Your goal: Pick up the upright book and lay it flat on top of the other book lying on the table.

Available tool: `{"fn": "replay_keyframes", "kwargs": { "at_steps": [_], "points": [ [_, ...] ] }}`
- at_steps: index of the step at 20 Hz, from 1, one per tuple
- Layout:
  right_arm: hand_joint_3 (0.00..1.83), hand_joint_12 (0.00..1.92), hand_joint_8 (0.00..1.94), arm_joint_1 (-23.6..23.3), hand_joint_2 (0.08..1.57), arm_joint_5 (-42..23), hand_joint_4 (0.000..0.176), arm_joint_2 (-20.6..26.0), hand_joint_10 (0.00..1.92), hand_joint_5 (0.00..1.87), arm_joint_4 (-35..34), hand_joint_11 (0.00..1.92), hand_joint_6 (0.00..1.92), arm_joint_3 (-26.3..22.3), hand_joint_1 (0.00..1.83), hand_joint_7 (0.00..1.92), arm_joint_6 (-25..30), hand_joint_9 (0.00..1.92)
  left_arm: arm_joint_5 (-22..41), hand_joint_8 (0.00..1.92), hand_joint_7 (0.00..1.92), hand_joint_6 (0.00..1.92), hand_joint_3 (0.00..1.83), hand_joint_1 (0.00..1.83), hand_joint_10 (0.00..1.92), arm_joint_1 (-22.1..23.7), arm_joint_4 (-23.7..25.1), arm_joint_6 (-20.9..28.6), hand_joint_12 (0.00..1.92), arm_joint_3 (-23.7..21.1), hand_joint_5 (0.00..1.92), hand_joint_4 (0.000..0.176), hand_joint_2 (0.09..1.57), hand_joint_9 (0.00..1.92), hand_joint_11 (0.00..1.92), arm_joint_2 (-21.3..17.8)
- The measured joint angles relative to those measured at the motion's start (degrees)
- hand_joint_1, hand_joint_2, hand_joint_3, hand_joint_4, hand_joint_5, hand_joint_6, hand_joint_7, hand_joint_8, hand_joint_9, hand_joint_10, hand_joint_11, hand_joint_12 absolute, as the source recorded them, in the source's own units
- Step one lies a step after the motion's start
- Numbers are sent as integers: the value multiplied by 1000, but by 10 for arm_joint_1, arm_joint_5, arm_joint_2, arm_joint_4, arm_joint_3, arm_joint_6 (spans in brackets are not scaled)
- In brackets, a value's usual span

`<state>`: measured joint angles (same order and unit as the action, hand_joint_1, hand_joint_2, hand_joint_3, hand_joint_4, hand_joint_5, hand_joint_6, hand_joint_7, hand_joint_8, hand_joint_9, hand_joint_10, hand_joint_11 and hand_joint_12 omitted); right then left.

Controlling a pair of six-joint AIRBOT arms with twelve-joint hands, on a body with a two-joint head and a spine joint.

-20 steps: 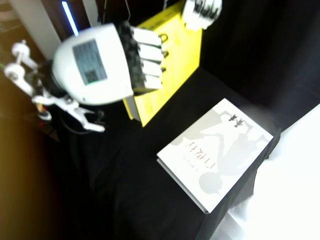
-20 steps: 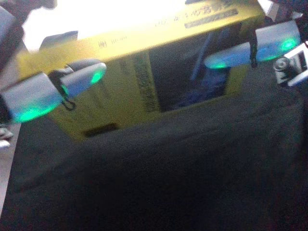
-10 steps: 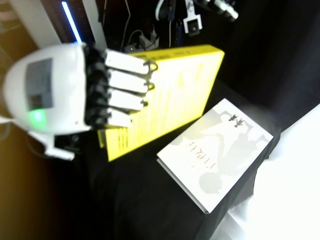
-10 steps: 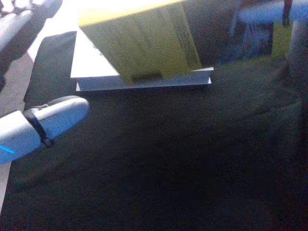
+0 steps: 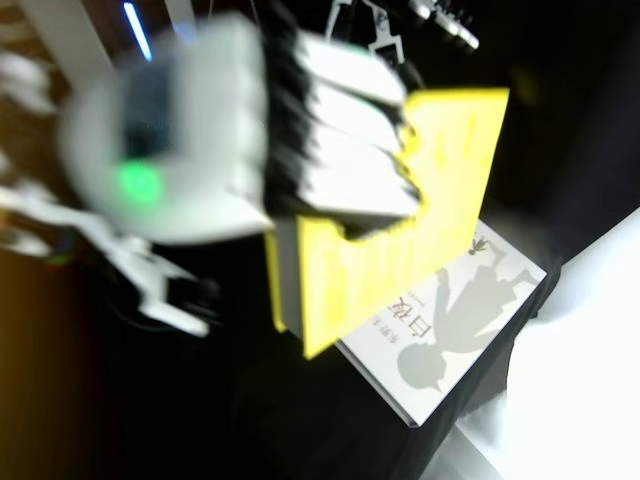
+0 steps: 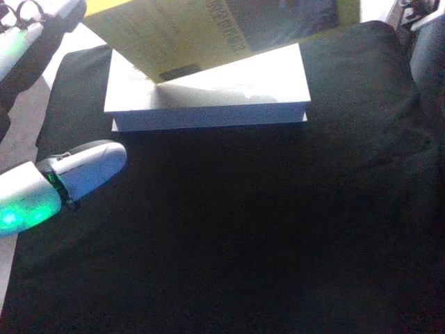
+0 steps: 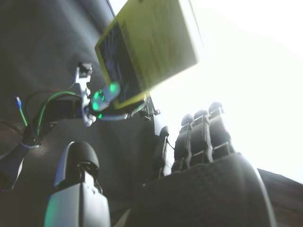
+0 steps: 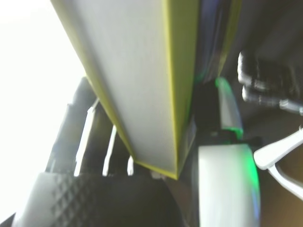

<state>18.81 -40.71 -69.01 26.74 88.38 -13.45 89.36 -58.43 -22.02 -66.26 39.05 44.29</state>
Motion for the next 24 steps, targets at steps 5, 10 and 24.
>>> {"fn": "replay_keyframes", "kwargs": {
  "at_steps": [5,10,24],
  "points": [
    [0,1591,866,0,1127,78,0,-39,1347,775,5,800,1040,52,1380,1060,0,960,4,0,0,0,35,397,0,-12,7,1,0,0,0,133,1186,0,0,0],
    [0,1636,1280,58,1170,56,0,-38,1433,810,-19,909,1025,42,1245,964,8,885,12,0,0,0,22,435,0,-20,-1,0,0,-1,0,123,1199,0,0,-1],
    [0,205,0,101,1158,97,16,-46,0,0,1,0,0,50,14,0,114,0,24,0,0,0,11,320,0,-29,-9,0,0,-4,0,175,1255,0,0,-2]
  ]
}}
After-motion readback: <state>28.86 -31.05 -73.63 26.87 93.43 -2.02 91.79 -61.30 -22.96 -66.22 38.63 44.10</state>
